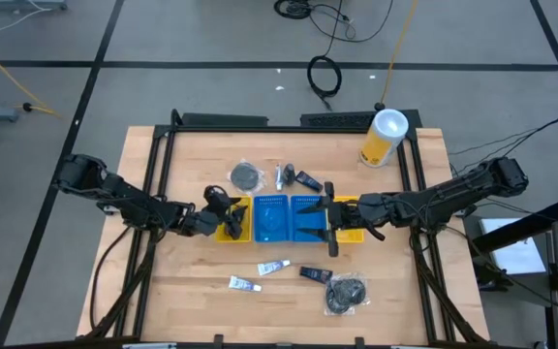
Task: Pick & Place Travel size toiletries
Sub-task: Put the deodorant into the left yellow bin
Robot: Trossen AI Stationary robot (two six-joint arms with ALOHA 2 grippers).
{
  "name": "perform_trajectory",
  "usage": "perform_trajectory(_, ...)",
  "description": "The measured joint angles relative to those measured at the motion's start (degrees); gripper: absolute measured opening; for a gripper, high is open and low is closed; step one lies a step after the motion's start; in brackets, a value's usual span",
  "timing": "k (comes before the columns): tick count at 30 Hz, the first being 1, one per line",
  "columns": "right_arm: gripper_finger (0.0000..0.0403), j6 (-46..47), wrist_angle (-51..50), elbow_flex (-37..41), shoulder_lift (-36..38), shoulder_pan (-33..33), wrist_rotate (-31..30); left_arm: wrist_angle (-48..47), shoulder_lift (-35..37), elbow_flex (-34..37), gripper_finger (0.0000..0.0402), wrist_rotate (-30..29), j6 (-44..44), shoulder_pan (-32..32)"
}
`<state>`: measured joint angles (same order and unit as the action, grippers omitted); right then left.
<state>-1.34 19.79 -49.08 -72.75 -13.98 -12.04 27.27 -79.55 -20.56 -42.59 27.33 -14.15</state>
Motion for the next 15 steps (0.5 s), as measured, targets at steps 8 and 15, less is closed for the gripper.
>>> perform_trajectory(8,0.0199,1.56,0.59,0.0,-4.43,2.0,-7.77,4.74,0.0,0.0,0.0147,0.11,-2.84,0.0)
perform_trajectory(15,0.0199,7.11,3.08,0.0,-11.0,8.84,-8.8,7.08,0.0,0.0,0.0147,1.04,-4.72,0.0)
